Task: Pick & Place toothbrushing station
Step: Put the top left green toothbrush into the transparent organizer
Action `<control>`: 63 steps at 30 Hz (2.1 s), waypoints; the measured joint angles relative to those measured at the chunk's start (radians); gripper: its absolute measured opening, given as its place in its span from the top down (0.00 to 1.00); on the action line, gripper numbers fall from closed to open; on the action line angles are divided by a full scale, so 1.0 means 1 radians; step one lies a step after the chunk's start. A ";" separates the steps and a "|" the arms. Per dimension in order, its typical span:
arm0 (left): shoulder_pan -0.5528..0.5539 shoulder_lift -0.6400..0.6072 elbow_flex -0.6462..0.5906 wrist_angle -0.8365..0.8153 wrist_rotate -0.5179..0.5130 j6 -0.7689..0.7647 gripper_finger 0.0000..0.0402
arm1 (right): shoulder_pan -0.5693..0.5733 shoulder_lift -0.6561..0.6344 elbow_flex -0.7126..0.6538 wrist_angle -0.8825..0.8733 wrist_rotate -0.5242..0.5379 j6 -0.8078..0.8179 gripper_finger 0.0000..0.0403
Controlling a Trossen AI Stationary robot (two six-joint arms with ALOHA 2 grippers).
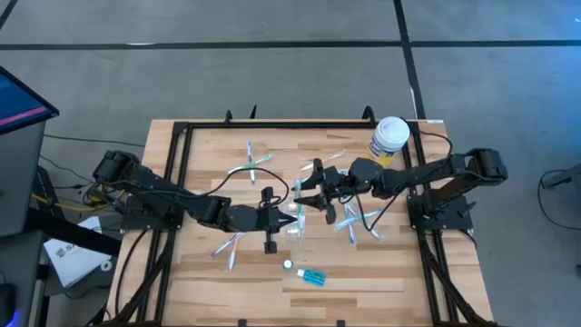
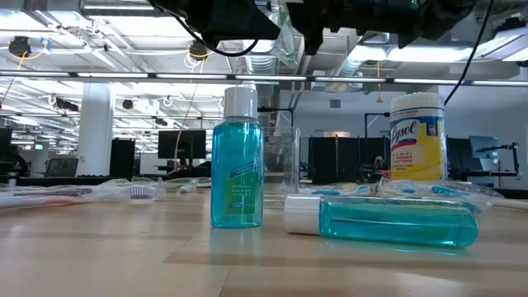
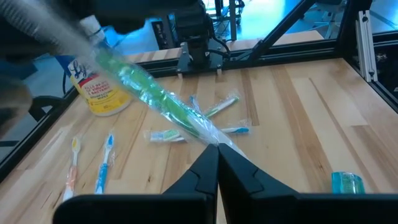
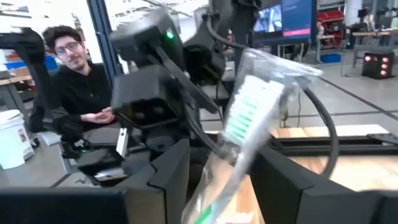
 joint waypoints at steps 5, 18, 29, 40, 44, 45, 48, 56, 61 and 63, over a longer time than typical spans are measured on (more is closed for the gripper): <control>0.000 0.000 0.000 0.004 0.000 0.000 1.00 | 0.000 0.002 0.000 -0.003 -0.001 0.000 0.70; 0.000 0.000 -0.002 0.010 -0.001 -0.001 1.00 | 0.000 0.003 0.000 -0.003 -0.053 -0.019 0.97; 0.007 -0.006 -0.001 0.016 -0.026 0.000 1.00 | -0.004 0.003 -0.001 -0.036 -0.053 -0.048 0.96; 0.026 -0.029 0.001 0.007 -0.036 0.000 1.00 | -0.059 0.003 -0.001 -0.078 -0.052 -0.072 0.96; 0.025 -0.034 0.000 0.001 -0.041 0.000 1.00 | -0.086 0.003 -0.001 -0.083 -0.052 -0.075 0.98; 0.025 -0.034 0.000 0.001 -0.041 0.000 1.00 | -0.093 0.003 -0.001 -0.084 -0.052 -0.081 0.98; 0.025 -0.034 0.000 0.000 -0.040 0.000 1.00 | -0.113 0.003 -0.001 -0.090 -0.052 -0.105 0.98; 0.025 -0.034 0.000 0.000 -0.040 0.000 1.00 | -0.164 0.003 -0.001 -0.111 -0.049 -0.109 0.98; 0.025 -0.034 0.000 0.000 -0.040 0.000 1.00 | -0.188 0.003 -0.001 -0.110 -0.049 -0.117 0.96; 0.025 -0.034 0.000 0.000 -0.040 0.000 1.00 | -0.193 0.004 -0.001 -0.110 -0.049 -0.117 0.94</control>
